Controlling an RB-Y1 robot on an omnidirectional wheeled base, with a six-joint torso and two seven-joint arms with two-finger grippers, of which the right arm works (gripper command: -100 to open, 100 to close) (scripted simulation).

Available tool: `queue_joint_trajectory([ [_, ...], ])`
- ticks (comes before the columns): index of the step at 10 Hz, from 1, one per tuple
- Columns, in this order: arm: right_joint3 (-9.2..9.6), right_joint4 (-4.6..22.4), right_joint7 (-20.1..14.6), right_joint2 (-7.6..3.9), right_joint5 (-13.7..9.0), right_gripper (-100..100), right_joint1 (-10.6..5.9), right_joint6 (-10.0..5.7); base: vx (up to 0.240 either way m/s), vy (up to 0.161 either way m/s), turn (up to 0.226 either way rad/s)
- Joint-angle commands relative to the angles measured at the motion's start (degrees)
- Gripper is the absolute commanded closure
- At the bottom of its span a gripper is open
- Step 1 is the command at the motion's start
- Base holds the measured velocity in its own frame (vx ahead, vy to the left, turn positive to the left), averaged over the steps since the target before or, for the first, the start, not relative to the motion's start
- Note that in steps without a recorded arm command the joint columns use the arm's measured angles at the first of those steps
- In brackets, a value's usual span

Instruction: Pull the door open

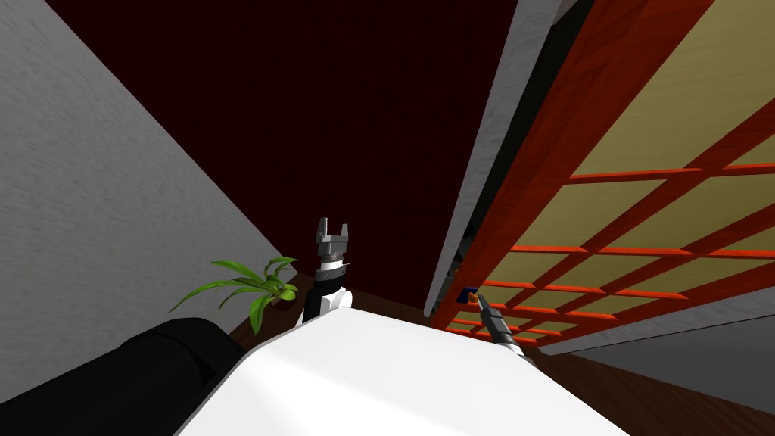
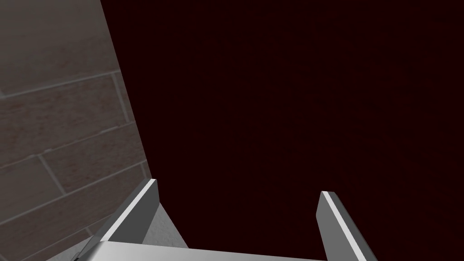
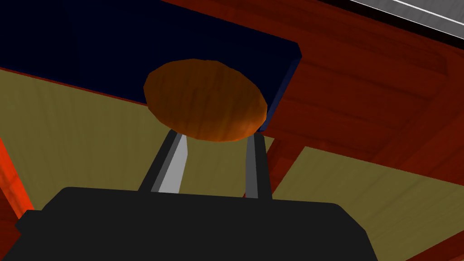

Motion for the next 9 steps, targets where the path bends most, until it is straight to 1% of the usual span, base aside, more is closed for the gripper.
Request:
queue_joint_trajectory([
  [1, 1.90, -0.17, -2.86, 0.62, -0.13, 100, 0.11, -0.23, -0.024, -0.019, 0.006],
  [2, 1.90, -0.17, -3.36, 0.62, -0.13, 100, 0.11, -0.23, -0.018, -0.011, -0.001],
  [3, 2.55, -0.41, -5.53, 0.48, -0.65, 100, 0.14, 0.00, -0.021, -0.012, -0.010],
  [4, 2.55, -0.41, -5.75, 0.48, -0.65, 100, 0.14, 0.00, -0.019, -0.007, 0.006],
  [5, 3.19, -0.65, -8.14, 0.35, -1.18, 100, 0.18, 0.23, -0.026, -0.012, -0.004],
  [6, 3.84, -0.89, -9.58, 0.21, -1.70, 100, 0.21, 0.47, -0.045, -0.016, -0.012],
  [7, 3.84, -0.89, -10.53, 0.21, -1.70, 100, 0.21, 0.47, -0.035, -0.013, -0.001],
  [8, 4.49, -1.13, -12.49, 0.08, -2.22, 100, 0.25, 0.70, -0.024, -0.012, 0.008],
  [9, 4.49, -1.13, -12.93, 0.08, -2.22, 100, 0.25, 0.70, -0.013, -0.011, 0.003],
])
